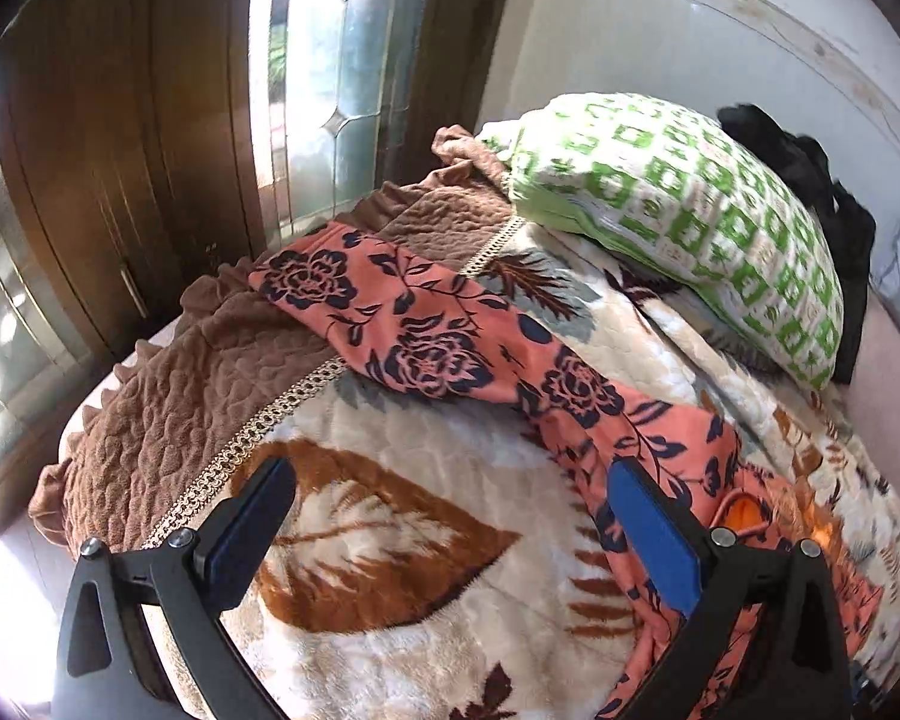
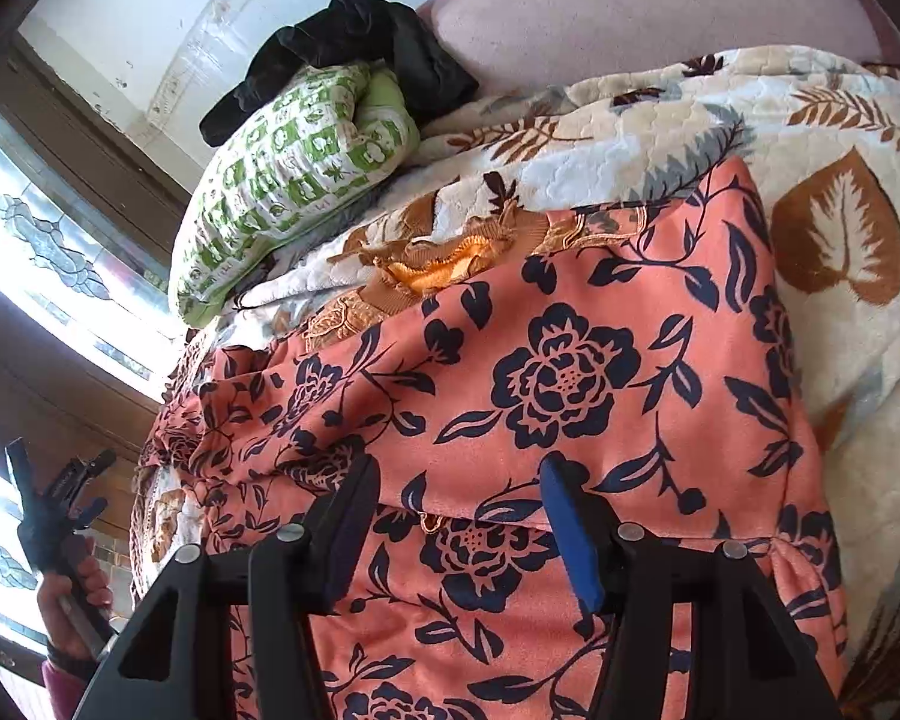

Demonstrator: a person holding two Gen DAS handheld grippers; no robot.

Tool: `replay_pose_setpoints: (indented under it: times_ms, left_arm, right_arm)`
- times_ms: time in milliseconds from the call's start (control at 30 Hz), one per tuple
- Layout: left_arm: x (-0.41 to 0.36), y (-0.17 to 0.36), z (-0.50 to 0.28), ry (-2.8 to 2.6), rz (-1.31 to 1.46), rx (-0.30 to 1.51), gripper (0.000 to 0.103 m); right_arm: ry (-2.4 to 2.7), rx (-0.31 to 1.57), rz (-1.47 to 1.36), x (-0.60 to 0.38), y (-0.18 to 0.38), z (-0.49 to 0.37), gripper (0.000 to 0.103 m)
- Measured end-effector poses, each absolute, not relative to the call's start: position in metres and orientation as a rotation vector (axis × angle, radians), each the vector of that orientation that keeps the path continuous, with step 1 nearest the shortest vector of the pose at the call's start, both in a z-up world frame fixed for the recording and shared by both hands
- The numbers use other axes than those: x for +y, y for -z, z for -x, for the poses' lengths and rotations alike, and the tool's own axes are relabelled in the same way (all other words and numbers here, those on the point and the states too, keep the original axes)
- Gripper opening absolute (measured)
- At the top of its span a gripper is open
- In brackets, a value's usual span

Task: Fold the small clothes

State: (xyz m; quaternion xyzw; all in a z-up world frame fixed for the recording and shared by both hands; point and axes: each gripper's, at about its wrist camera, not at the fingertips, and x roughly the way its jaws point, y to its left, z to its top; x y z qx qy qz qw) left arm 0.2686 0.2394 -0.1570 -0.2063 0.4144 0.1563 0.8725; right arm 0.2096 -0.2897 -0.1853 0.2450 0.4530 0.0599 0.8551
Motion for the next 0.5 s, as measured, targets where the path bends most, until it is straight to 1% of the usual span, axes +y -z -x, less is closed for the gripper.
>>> replay_pose_setpoints:
  times_ms: [67,200,233,267,300,333,367,467,500]
  left_arm:
    - [0.274,0.165,-0.279,-0.330,0.562,0.885,0.103]
    - [0.315,0.191,-0.305,-0.292,0.785,0.942,0.103]
    - [0.322,0.199,-0.312,-0.300,0.827,0.959,0.101]
    - [0.328,0.206,-0.316,-0.302,0.867,0.955,0.089]
    - [0.332,0.212,-0.321,-0.289,0.900,0.938,0.068]
    - [0.336,0.218,-0.326,-0.276,0.924,0.933,0.061]
    - [0.339,0.224,-0.332,-0.269,0.946,0.937,0.057]
    - [0.350,0.242,-0.342,-0.283,1.015,0.919,0.056]
    - [0.354,0.244,-0.343,-0.289,1.029,0.888,0.056]
  right_arm:
    - [-0.121,0.964,-0.537,-0.294,0.187,-0.208,0.059]
    - [-0.115,0.969,-0.564,-0.300,0.190,-0.209,0.059]
    - [-0.114,0.966,-0.557,-0.301,0.189,-0.210,0.059]
    - [-0.112,0.963,-0.551,-0.301,0.190,-0.212,0.059]
    - [-0.112,0.960,-0.549,-0.303,0.190,-0.211,0.059]
    - [-0.114,0.960,-0.549,-0.303,0.190,-0.212,0.059]
    - [-0.114,0.960,-0.548,-0.304,0.191,-0.213,0.060]
    - [-0.105,0.965,-0.548,-0.307,0.195,-0.217,0.059]
    - [-0.102,0.967,-0.549,-0.308,0.197,-0.218,0.059]
